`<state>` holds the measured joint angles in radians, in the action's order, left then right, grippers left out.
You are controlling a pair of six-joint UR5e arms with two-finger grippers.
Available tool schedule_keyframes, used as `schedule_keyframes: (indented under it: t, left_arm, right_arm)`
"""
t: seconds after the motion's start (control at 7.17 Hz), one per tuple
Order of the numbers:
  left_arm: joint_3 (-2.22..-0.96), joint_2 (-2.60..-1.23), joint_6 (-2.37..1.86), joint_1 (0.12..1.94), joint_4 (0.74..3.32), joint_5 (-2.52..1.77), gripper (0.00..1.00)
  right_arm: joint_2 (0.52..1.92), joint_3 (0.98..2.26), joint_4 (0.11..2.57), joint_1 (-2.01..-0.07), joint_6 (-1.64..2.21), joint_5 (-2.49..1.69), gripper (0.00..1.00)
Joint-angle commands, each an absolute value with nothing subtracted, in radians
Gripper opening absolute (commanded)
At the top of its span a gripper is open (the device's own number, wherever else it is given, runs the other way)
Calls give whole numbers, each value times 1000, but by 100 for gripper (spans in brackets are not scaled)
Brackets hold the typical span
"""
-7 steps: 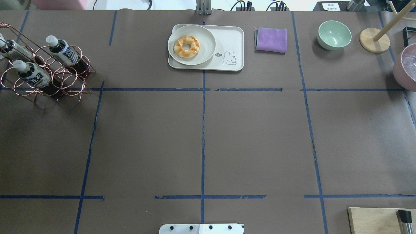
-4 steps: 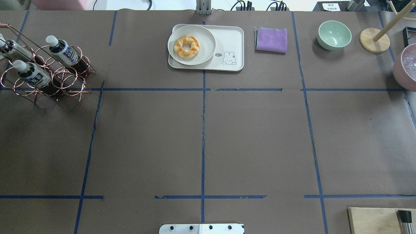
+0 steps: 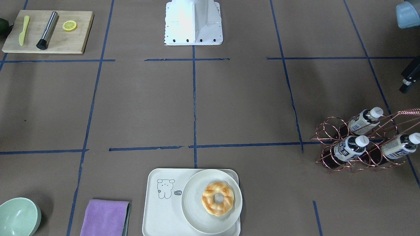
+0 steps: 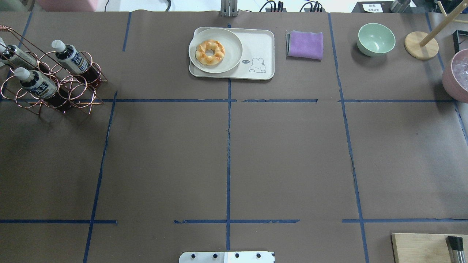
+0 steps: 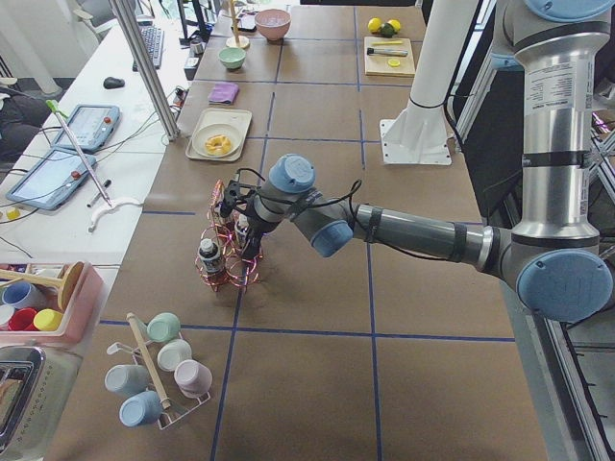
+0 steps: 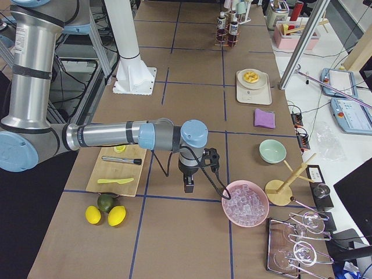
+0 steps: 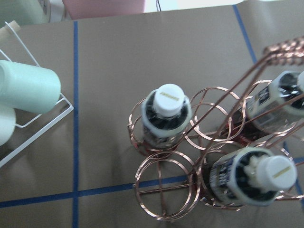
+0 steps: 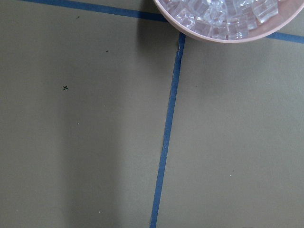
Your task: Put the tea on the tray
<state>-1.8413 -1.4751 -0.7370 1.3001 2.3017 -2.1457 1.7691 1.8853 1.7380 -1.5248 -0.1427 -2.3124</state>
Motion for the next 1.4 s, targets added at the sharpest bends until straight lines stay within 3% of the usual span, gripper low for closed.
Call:
schedule_keyframes:
  t: [0.0,0.28,0.56,0.84,1.26]
  left_arm:
    - [-1894,-1471,-941,1116,2362,-1841,100]
    - [-1885,-1471,-966,991,2381,-1633,98]
    - [-1870,-1479,-963,989,2381,-1626,93]
    - [-1853,-1486,-960,983,2381,-1626,83]
    - [-1850,-1486,-954,983,2381,-1628,59]
  right_arm:
    - [1770,1887,1738,-1525,-143,-2313,100]
    - [1770,1887,1738,-1525,-143,-2312,100]
    - [1769,1884,1738,-1525,-143,-2312,100]
    - [1769,1882,1738,-1525,-143,-2312,100]
    - [1769,1882,1738,-1525,-143,-2312,100]
